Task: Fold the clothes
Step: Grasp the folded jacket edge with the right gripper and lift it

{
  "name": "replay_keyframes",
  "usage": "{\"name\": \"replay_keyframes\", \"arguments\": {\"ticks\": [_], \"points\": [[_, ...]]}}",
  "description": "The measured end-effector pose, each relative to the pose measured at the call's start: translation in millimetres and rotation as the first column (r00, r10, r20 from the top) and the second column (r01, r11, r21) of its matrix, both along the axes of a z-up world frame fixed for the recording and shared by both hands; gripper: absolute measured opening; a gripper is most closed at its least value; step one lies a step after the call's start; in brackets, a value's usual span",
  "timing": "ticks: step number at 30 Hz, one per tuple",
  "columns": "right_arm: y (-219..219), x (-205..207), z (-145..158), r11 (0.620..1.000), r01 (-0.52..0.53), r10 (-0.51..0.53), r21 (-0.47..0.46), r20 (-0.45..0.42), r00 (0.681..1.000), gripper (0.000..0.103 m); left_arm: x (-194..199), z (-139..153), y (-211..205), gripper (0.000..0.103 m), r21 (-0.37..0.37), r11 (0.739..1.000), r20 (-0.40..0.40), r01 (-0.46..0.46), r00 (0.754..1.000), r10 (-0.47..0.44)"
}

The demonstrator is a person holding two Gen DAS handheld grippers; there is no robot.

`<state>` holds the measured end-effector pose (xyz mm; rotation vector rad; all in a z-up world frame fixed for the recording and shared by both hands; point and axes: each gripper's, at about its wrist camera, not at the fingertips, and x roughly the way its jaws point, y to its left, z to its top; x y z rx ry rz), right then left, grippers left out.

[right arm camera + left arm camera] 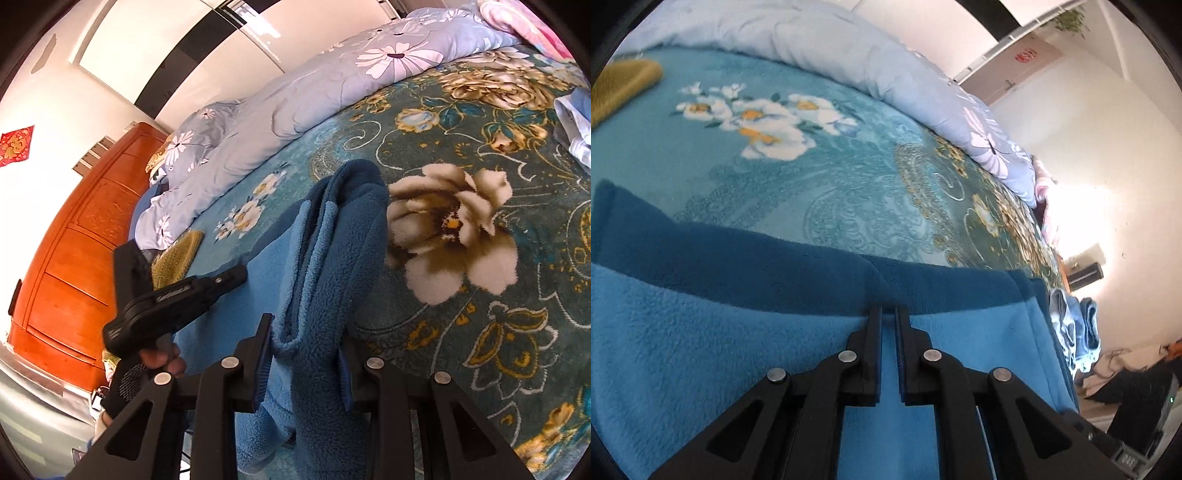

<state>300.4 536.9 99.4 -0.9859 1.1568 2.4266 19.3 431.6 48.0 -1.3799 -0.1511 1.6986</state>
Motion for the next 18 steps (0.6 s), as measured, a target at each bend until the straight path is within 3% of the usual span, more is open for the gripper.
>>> {"name": "replay_keyframes", "arguments": {"ticks": [5, 9, 13, 18], "points": [[-4.3, -6.6, 3.2, 1.000, -0.009, 0.008, 0.022, 0.019, 1.000, 0.032, -4.7, -12.0, 6.2, 0.006, -0.016, 1.000, 0.031, 0.009, 0.999, -0.009], [-7.7, -9.6, 7.9, 0.999, -0.010, 0.009, 0.033, 0.024, 1.000, 0.032, 3.0, 6.0, -13.0, 0.006, 0.028, 1.000, -0.002, 0.008, 1.000, -0.008], [-15.9, -11.0, 19.7, 0.998, -0.007, 0.006, 0.057, 0.022, 1.000, 0.032, 36.8, 20.8, -56.3, 0.006, 0.133, 0.990, -0.010, 0.045, 0.999, -0.044], [-28.2, -17.5, 32.2, 0.996, -0.016, 0.012, 0.089, 0.037, 0.999, 0.031, 86.5, 4.2, -87.9, 0.006, 0.092, 0.989, -0.021, 0.113, 0.994, -0.111]]}}
